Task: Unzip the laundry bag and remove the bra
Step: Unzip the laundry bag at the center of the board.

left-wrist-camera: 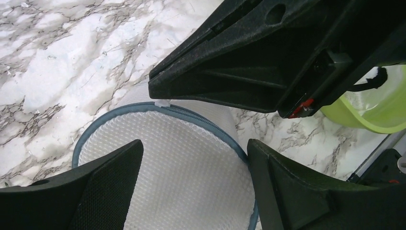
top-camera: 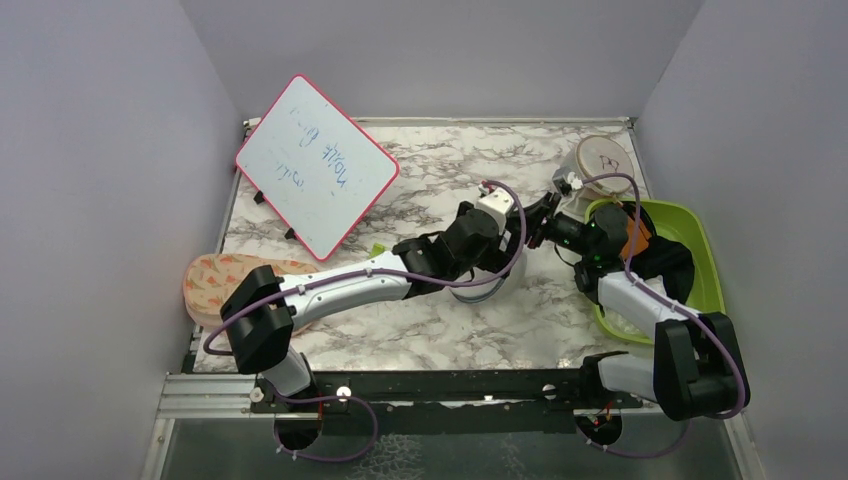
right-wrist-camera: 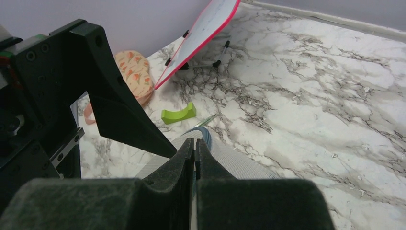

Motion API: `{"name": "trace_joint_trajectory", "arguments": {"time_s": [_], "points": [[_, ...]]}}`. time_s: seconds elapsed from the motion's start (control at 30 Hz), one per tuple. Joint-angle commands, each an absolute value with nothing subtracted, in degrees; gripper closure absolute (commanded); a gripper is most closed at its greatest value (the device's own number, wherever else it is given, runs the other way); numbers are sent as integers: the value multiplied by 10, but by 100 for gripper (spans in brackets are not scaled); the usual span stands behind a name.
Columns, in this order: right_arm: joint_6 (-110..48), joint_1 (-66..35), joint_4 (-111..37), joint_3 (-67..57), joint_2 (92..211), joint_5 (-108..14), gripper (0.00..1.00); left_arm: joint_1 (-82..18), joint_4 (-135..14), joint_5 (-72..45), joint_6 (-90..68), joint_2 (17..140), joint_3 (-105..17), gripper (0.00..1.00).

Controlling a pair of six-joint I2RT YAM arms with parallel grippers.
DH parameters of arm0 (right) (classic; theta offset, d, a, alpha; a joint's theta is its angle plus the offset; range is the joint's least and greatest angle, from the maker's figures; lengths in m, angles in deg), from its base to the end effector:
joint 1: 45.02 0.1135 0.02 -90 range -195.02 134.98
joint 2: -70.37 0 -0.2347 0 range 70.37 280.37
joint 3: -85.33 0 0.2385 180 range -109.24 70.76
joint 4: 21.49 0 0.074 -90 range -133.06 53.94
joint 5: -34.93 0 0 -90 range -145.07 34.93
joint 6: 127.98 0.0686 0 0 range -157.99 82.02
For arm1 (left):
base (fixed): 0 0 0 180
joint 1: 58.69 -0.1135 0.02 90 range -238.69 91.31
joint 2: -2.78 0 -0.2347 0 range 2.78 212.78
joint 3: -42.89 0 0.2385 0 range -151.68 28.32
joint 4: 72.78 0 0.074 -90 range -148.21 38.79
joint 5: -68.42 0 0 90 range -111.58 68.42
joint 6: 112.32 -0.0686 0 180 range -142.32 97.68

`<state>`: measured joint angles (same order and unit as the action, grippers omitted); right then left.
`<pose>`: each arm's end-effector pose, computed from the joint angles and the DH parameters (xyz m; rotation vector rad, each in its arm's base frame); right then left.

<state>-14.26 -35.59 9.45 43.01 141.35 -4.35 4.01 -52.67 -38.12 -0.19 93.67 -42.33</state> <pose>0.2578 0.0966 0.2257 -0.5433 1.5682 1.1181 0.1948 -0.3348 0.2638 0.5363 1.9912 -0.6489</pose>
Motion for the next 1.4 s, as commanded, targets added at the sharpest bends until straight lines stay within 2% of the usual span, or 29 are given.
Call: {"name": "trace_joint_trajectory", "arguments": {"time_s": [0.0, 0.1, 0.27, 0.37, 0.4, 0.57, 0.8, 1.07, 1.23, 1.37], "points": [[-141, -352, 91, 427, 1398, -64, 99, 52, -512, -437, 5, 955, -443, 29], [-141, -352, 92, 427, 1398, -63, 99, 52, -511, -446, 1, 958, -442, 39], [-149, -352, 82, 428, 1394, -62, 99, 52, -511, -453, -30, 953, -446, 74], [-150, -352, 73, 427, 1392, -60, 99, 53, -502, -448, -61, 941, -442, 91], [-151, -352, 73, 426, 1392, -58, 99, 53, -501, -443, -73, 934, -437, 94], [-155, -353, 91, 418, 1412, -22, 99, 53, -519, -390, -165, 891, -386, 100], [-148, -354, 148, 394, 1484, 24, 99, 52, -563, -328, -280, 844, -319, 100], [-157, -355, 167, 313, 1593, 102, 99, 52, -681, -291, -417, 802, -266, 100], [-162, -344, 156, 263, 1653, 137, 99, 52, -727, -270, -499, 801, -268, 100], [-126, -336, 214, 249, 1701, 142, 99, 51, -734, -246, -541, 821, -299, 100]]}}
